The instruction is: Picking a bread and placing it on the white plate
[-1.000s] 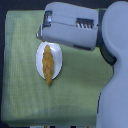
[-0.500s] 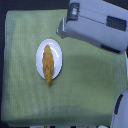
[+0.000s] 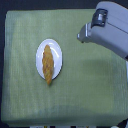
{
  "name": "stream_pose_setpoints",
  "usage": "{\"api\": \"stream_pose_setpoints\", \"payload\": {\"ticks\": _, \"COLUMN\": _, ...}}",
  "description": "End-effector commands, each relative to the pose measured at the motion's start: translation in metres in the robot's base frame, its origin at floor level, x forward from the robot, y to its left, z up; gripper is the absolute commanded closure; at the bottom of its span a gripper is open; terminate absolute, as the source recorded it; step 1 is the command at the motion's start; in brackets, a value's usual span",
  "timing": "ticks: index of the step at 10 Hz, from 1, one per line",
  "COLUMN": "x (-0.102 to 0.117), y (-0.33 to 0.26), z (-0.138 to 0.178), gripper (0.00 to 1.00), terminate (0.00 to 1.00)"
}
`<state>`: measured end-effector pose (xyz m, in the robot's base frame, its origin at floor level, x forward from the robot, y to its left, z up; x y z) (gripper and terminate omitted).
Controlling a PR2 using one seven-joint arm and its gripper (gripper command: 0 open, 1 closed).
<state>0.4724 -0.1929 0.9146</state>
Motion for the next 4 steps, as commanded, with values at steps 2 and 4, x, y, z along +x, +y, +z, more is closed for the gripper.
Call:
{"api": "stream_pose_setpoints", "payload": {"ticks": 2, "x": -0.0088, "y": -0.1058, "z": 0.0037, "gripper": 0.00, "terminate": 0.00}}
{"api": "stream_pose_setpoints", "payload": {"ticks": 4, "x": -0.0117, "y": -0.1030, "z": 0.0002, "gripper": 0.00, "terminate": 1.00}}
